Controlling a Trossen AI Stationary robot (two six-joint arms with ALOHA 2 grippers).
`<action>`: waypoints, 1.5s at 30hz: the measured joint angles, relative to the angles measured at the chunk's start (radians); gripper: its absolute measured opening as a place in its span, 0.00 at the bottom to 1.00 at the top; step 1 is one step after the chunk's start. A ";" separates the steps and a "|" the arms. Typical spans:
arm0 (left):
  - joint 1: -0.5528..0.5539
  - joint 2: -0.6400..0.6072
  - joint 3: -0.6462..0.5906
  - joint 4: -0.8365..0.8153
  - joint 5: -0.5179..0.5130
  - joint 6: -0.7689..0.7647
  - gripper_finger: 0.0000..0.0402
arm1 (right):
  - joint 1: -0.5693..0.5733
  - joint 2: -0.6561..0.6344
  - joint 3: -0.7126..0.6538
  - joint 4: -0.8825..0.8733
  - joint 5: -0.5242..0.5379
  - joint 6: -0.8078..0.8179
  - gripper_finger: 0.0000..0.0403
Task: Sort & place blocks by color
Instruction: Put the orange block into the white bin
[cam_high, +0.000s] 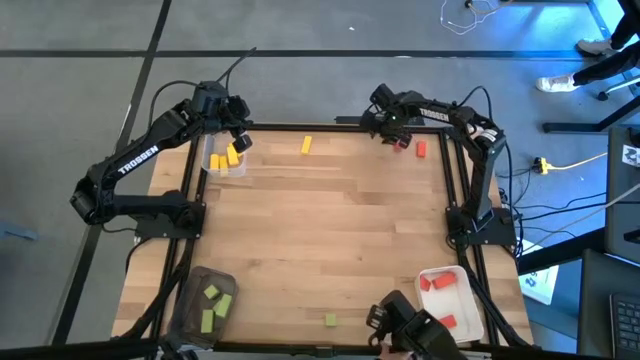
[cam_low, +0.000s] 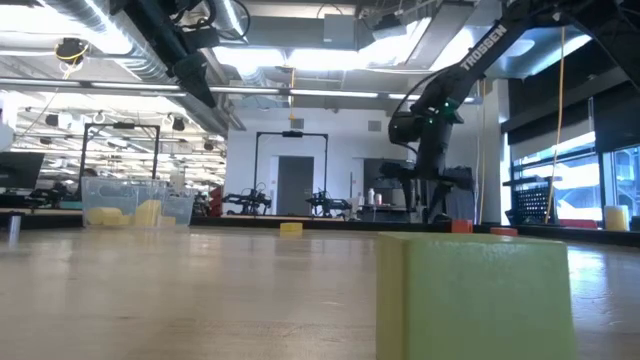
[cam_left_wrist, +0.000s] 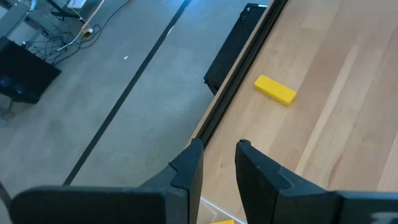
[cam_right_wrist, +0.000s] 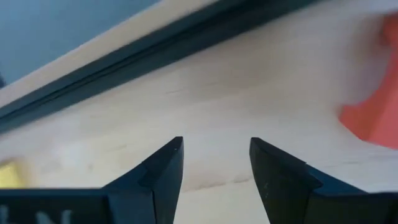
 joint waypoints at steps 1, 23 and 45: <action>0.000 0.000 0.000 0.000 0.000 0.000 0.21 | -0.003 0.000 0.014 -0.007 -0.019 -0.034 0.46; 0.000 0.040 0.000 0.004 0.078 -0.009 0.21 | -0.171 0.000 0.237 -0.371 0.004 -0.765 0.46; -0.001 0.151 0.000 0.015 0.074 -0.107 0.21 | -0.156 0.006 0.100 -0.383 0.122 -1.287 0.46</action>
